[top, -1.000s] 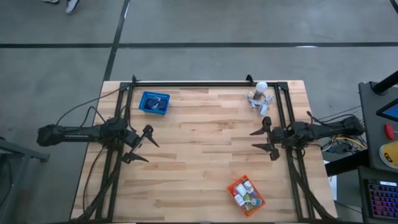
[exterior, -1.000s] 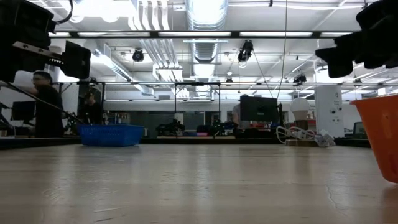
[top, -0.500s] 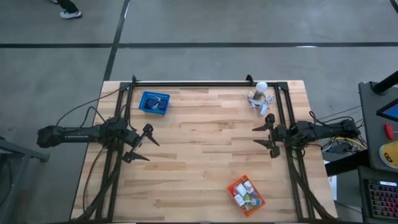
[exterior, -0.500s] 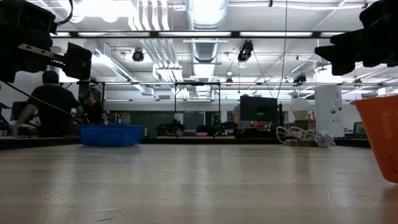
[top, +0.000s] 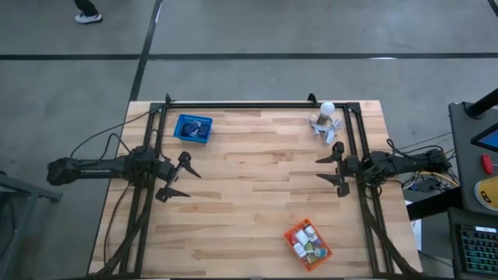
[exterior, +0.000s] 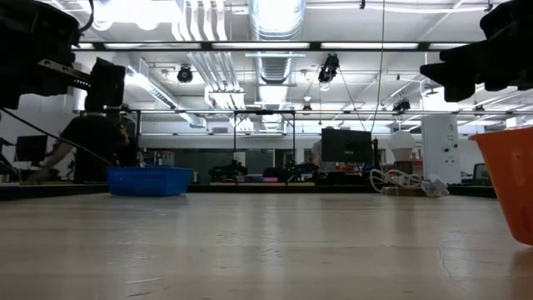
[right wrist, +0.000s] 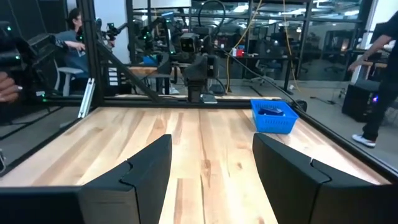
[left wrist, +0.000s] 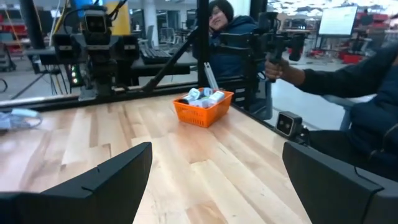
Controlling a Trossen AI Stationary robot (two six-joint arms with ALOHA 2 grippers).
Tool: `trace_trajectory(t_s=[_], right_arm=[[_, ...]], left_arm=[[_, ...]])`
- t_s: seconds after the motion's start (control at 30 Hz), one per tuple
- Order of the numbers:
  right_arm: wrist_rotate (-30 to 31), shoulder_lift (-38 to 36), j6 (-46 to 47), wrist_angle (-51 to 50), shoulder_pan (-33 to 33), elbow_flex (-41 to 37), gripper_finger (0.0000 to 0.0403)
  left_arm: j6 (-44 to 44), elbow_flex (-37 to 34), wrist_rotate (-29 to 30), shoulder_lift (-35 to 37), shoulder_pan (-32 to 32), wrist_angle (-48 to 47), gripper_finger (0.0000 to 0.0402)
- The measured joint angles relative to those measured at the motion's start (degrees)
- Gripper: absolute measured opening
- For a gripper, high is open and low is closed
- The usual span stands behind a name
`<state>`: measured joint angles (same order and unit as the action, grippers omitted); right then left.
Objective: Pick & Place Office items
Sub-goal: Return to Home Position
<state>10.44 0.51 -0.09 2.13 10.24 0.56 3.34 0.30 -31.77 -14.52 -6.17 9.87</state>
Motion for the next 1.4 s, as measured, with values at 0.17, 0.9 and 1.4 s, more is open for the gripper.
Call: trace_trajectory(t_s=[0.17,0.9,1.4], right_arm=[[0.0,0.0,1.1,0.0,0.0,0.0,0.0219],[13.7,0.1,-4.2,1.4,-0.2,0.0,0.0219],[-0.3,1.4,3.4,0.0,-0.5,0.0,0.0219]], left_arm=[[-2.3,0.0,0.1,0.0,0.0,-0.1,0.0367],[-1.8,0.0,4.1,-0.2,-3.2,-0.9,0.0367],[-5.0,0.0,-8.0,-0.3,-10.3,6.9,0.0367]])
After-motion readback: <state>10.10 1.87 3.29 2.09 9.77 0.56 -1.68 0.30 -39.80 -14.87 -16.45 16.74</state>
